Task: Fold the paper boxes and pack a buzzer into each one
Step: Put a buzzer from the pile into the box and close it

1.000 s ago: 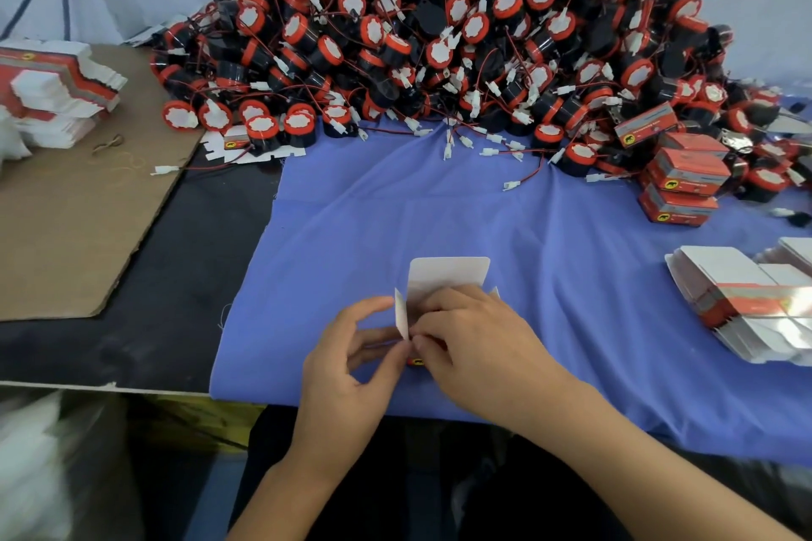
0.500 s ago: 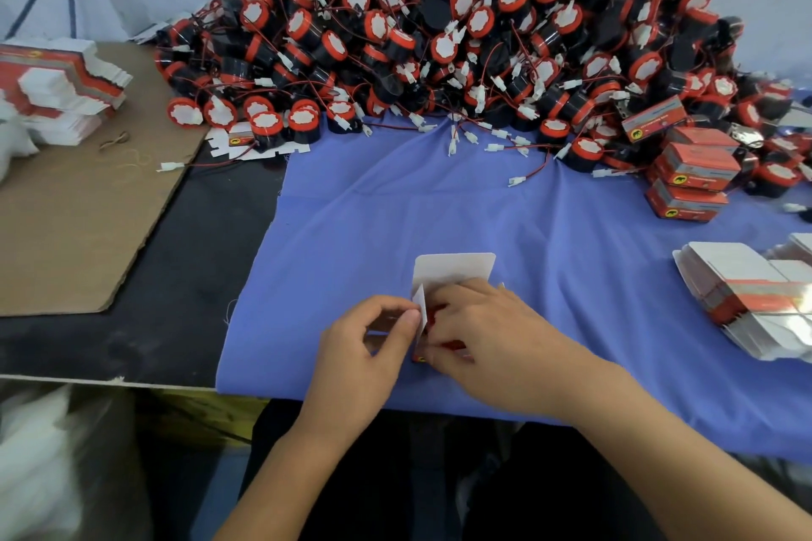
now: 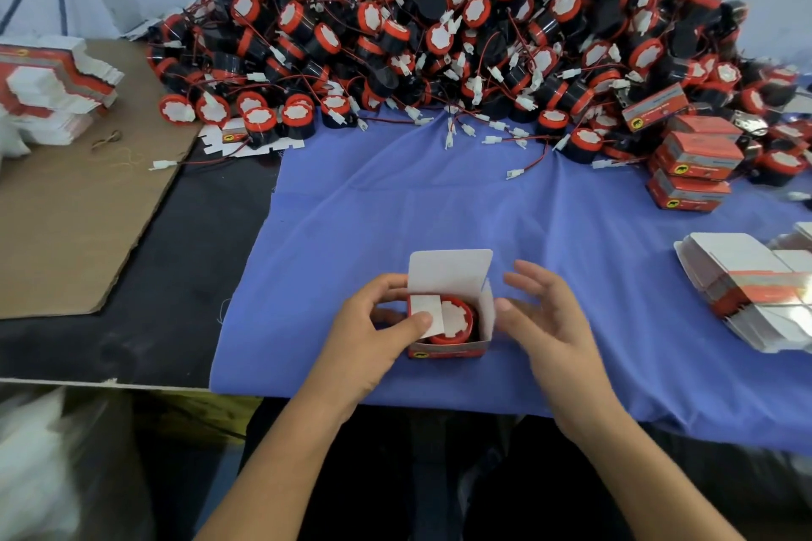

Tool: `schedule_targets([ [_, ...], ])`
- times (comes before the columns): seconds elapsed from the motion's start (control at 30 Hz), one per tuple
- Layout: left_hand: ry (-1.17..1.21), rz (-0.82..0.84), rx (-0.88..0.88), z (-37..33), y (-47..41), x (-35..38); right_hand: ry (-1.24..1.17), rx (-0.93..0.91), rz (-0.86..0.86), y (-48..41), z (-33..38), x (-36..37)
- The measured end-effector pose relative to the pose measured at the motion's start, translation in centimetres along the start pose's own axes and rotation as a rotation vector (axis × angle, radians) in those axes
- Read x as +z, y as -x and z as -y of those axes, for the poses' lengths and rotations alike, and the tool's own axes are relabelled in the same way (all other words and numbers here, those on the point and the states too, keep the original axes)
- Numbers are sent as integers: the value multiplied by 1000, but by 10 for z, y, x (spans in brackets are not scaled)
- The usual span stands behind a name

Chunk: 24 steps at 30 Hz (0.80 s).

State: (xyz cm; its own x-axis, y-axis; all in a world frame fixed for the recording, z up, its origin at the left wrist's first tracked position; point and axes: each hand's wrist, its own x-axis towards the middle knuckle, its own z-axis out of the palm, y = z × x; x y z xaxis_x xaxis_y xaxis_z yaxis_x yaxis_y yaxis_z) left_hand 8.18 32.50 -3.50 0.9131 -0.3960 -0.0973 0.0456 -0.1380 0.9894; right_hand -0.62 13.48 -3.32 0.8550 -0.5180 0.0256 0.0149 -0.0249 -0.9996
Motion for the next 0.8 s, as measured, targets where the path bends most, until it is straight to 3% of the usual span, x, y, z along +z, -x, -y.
schedule_targets([
  [0.1,-17,26,4,-1,-2,-2,47,38,184,-6,-2,10],
  [0.27,-32,37,38,1,-3,-2,173,-72,217,-6,-8,15],
  [0.33,-147,19,81,2,-2,-2,283,-145,259,-4,-11,5],
  [0.47,-411,116,205,-1,5,-11,480,-196,529,-2,-11,-23],
  [0.6,-586,300,211,-5,13,-26,617,-299,501,-3,-6,-25],
  [0.7,-739,258,338,-8,13,-22,627,-337,480,-1,-5,-22],
  [0.8,-729,197,392,-7,12,-18,735,-378,476,0,-2,-23],
])
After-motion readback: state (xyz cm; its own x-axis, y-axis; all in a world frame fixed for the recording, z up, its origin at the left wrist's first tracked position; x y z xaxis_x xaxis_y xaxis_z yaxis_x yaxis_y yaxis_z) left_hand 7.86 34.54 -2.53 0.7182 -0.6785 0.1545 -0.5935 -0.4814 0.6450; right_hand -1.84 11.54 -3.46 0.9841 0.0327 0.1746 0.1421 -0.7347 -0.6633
